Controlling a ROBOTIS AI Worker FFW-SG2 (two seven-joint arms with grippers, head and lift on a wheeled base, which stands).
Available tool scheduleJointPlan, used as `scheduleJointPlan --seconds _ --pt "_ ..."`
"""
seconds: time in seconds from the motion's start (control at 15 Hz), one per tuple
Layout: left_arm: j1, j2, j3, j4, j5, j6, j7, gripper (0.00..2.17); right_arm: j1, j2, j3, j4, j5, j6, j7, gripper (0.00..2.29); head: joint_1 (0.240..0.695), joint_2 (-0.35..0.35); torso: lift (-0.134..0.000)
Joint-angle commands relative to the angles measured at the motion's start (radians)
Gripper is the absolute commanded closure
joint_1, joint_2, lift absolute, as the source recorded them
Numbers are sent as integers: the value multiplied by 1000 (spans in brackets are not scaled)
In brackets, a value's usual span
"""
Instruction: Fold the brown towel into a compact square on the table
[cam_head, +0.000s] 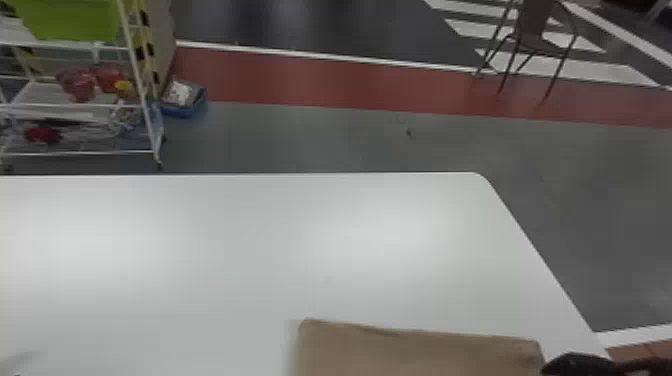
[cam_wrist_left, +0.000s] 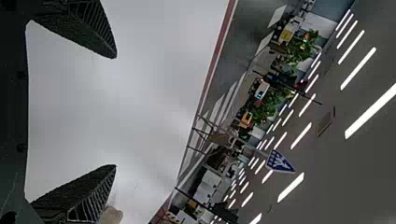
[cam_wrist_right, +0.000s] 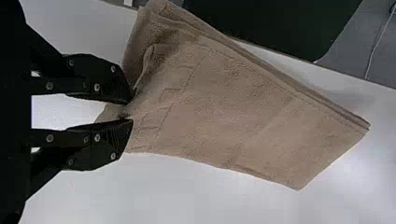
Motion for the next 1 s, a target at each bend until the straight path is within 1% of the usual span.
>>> scheduleJointPlan --seconds 0.0,0.13,0.2,0.27,0.33,0.4,0.47,0.53,0.6,0.73,0.87,0.93 --pt "1 -3 1 -3 1 0 -1 33 14 -1 -29 1 -18 16 3 -2 695 -222 -122" --pt "1 -3 -1 -4 1 0 3 33 60 -1 -58 2 -47 10 3 43 695 -244 -122" --pt "1 -3 -2 -4 1 0 3 33 75 -1 -72 10 -74 16 3 43 695 -255 -122" --pt "1 -3 -2 -4 1 0 3 33 77 -1 -92 25 -156 105 3 43 695 -263 -122" --pt "1 -3 -4 -6 1 0 3 33 77 -5 -106 27 -253 293 3 43 695 -275 -122" --pt "1 -3 -2 -4 1 0 1 33 80 -5 -110 15 -339 510 3 56 695 -287 -122" --pt "1 -3 -1 -1 1 0 -1 33 85 4 -107 -1 -429 688 3 60 695 -329 -122" --pt "1 -3 -1 0 -1 0 -1 33 85 16 -114 -31 -485 937 3 70 695 -349 -122" --pt "1 -3 -2 0 -1 0 -2 33 85 29 -118 -51 -512 1112 3 76 695 -350 -122" --pt "1 -3 -4 -3 -1 0 -2 33 91 73 -114 -120 -554 1379 3 76 695 -350 -122" --pt "1 -3 -2 0 -1 0 -2 33 95 94 -83 -154 -561 1566 3 90 695 -350 -122" --pt "1 -3 -2 6 -1 -6 -2 33 95 108 -58 -160 -560 1587 3 93 695 -350 -122"
